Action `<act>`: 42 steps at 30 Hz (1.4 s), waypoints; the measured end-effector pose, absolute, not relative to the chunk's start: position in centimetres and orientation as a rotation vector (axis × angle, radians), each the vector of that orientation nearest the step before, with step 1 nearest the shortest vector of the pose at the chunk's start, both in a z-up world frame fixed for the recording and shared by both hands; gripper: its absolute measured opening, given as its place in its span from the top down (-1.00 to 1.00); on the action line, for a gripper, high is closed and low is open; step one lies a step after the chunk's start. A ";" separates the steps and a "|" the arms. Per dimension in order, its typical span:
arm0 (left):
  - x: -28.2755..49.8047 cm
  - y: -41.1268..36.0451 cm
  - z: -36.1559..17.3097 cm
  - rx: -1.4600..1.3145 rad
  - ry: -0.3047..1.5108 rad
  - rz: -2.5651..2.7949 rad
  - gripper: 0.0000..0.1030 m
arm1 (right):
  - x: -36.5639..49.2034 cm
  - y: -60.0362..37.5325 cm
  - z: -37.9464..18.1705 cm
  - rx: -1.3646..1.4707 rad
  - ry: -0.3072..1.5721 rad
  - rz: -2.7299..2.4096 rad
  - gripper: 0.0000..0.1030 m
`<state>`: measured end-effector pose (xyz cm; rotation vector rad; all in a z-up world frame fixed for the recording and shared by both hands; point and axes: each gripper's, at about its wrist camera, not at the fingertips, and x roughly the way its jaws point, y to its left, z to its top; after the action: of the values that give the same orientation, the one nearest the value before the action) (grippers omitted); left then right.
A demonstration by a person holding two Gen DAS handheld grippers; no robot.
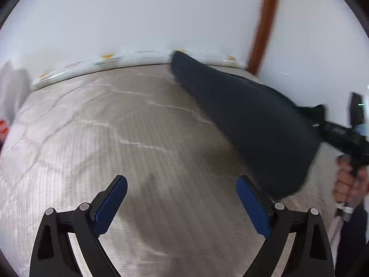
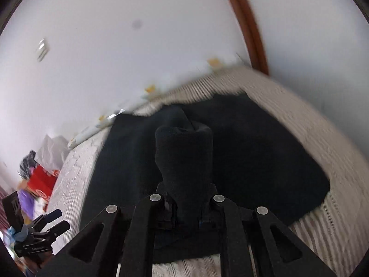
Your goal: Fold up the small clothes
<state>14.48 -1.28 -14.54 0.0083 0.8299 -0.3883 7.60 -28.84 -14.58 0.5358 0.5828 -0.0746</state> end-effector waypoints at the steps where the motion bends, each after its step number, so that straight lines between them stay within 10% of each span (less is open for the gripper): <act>1: 14.0 -2.2 -14.5 0.013 0.821 -0.426 -0.84 | 7.6 -29.3 -15.4 0.555 0.594 -0.067 0.70; 8: 11.9 -7.0 -14.7 0.092 0.801 -0.530 -0.84 | 8.1 -29.4 -15.7 0.517 0.590 -0.081 0.38; 17: 12.4 -11.8 -16.7 0.115 0.856 -0.564 -0.66 | 8.7 -29.4 -16.0 0.404 0.617 -0.080 0.61; 26: 14.2 -11.3 -16.6 0.067 0.863 -0.551 0.59 | 9.9 -29.1 -16.8 0.360 0.657 -0.086 0.62; 42: 13.6 4.3 -15.2 -0.050 0.806 -0.317 0.74 | 17.2 -17.1 -15.9 0.353 0.730 0.106 0.68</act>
<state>13.57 4.28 -15.20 -0.0495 0.8061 -0.3165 17.17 -17.14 -15.87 0.3531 0.7300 0.1057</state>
